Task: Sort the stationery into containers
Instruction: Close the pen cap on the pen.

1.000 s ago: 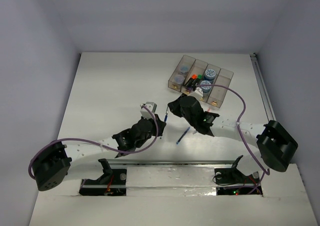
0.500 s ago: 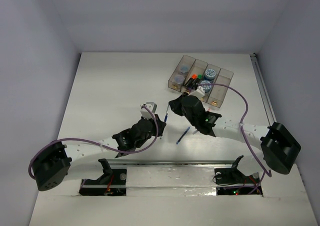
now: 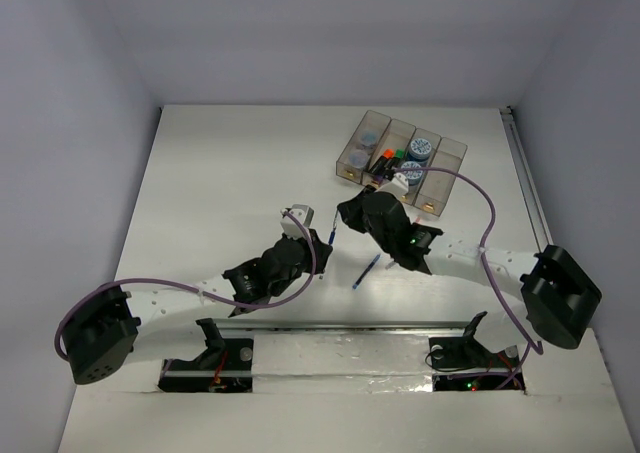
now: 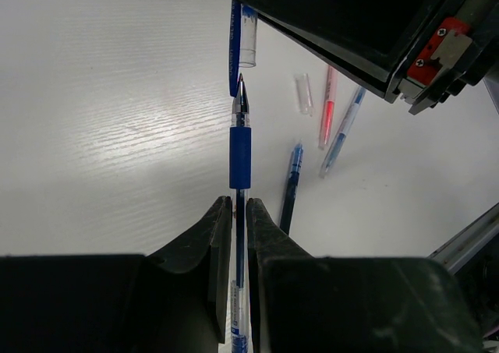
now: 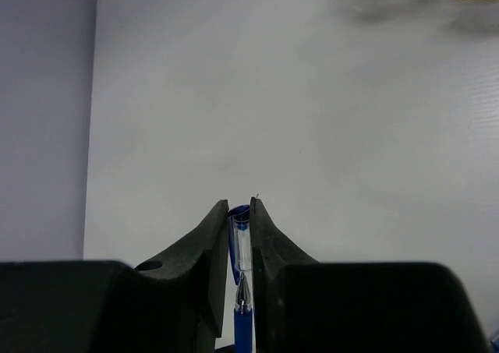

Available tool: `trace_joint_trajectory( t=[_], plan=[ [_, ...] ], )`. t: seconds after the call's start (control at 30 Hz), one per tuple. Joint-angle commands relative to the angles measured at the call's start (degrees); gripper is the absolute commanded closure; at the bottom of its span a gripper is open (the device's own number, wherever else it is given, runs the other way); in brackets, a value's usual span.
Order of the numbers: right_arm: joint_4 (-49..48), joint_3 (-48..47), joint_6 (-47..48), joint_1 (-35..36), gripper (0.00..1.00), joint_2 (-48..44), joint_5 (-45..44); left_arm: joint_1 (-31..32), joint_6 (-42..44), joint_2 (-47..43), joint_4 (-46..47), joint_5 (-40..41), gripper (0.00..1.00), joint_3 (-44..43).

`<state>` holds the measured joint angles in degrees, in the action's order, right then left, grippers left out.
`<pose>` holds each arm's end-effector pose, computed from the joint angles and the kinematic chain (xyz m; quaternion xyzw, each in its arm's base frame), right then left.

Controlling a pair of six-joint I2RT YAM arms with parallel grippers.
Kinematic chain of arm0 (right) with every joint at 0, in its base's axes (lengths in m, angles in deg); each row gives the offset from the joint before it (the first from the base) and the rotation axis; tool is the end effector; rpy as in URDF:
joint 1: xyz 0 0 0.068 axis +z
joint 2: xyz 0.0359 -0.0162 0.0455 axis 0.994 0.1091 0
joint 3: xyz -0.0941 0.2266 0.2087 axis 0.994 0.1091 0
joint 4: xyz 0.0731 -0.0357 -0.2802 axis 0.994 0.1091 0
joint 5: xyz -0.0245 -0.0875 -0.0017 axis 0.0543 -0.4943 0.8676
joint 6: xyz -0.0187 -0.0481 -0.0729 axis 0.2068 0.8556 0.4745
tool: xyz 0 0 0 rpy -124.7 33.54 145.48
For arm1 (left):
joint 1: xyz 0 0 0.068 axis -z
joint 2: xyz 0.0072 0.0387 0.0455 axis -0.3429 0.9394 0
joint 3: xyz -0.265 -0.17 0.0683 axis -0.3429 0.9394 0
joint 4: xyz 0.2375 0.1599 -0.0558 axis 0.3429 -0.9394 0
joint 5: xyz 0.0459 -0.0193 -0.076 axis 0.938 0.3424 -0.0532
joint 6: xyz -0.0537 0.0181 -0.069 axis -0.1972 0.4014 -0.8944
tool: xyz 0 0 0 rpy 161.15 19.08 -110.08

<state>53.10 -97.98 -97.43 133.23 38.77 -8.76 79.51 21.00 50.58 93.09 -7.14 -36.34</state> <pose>0.2626 0.2533 0.2591 0.1700 0.8072 0.3094 0.4731 0.1638 -0.2260 0.2352 0.0794 0.7807 -0.3450 0.5150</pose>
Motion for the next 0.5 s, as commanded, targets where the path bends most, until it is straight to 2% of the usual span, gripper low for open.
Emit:
trace_joint_trajectory(
  t=[0.0,0.47],
  plan=[
    [-0.8,-2.3,1.1,0.4,1.00,0.6,-1.2,-0.3,1.0,-1.2,1.3,-0.3,1.00,-1.6],
    [-1.4,-2.1,1.3,1.0,1.00,1.1,-0.1,-0.3,1.0,-1.2,1.7,-0.5,1.00,-1.5]
  ],
)
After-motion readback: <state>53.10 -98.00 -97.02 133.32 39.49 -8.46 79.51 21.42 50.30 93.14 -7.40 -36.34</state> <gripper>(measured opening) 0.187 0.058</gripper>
